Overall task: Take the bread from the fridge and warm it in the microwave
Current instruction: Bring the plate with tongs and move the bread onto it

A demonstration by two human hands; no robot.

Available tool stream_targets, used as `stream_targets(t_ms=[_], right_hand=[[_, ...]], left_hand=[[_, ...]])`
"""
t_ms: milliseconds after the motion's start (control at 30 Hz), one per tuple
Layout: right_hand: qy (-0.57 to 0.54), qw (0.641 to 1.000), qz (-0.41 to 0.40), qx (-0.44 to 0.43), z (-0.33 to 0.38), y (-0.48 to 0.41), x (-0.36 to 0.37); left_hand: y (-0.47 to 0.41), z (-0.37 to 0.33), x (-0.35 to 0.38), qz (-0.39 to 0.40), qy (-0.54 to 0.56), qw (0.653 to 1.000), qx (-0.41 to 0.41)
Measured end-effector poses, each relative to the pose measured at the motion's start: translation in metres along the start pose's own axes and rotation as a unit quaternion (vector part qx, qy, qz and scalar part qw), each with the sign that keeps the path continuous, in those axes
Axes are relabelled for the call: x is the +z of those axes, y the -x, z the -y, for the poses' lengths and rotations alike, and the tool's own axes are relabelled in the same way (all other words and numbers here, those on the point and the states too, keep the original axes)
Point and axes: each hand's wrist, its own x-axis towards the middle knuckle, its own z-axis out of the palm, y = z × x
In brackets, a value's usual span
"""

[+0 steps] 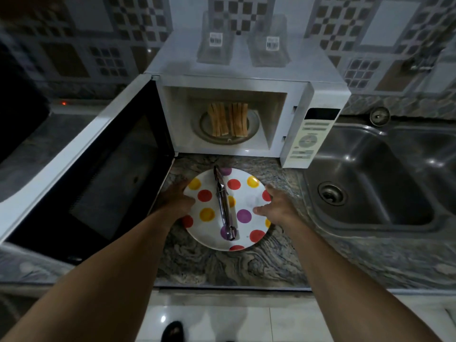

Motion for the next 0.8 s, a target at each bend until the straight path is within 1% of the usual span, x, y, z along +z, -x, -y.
stream_targets(t_ms=[367, 467, 700, 800], right_hand=[[0.058, 0.998, -0.013, -0.015, 0.006, -0.012, 0.004], [0.078, 0.997, -0.011, -0.016, 0.008, -0.012, 0.006], [0.096, 0.995, -0.016, -0.011, 0.007, -0.011, 0.008], [0.103, 0.994, -0.025, -0.010, 0.008, -0.010, 0.011]], left_hand=[[-0.013, -0.002, 0.014, -0.037, -0.011, 0.999, 0.010], [-0.011, -0.001, 0.013, -0.036, -0.048, 0.998, 0.007], [-0.013, 0.005, 0.014, -0.031, -0.065, 0.997, 0.004], [-0.013, 0.005, 0.017, -0.056, -0.068, 0.996, 0.000]])
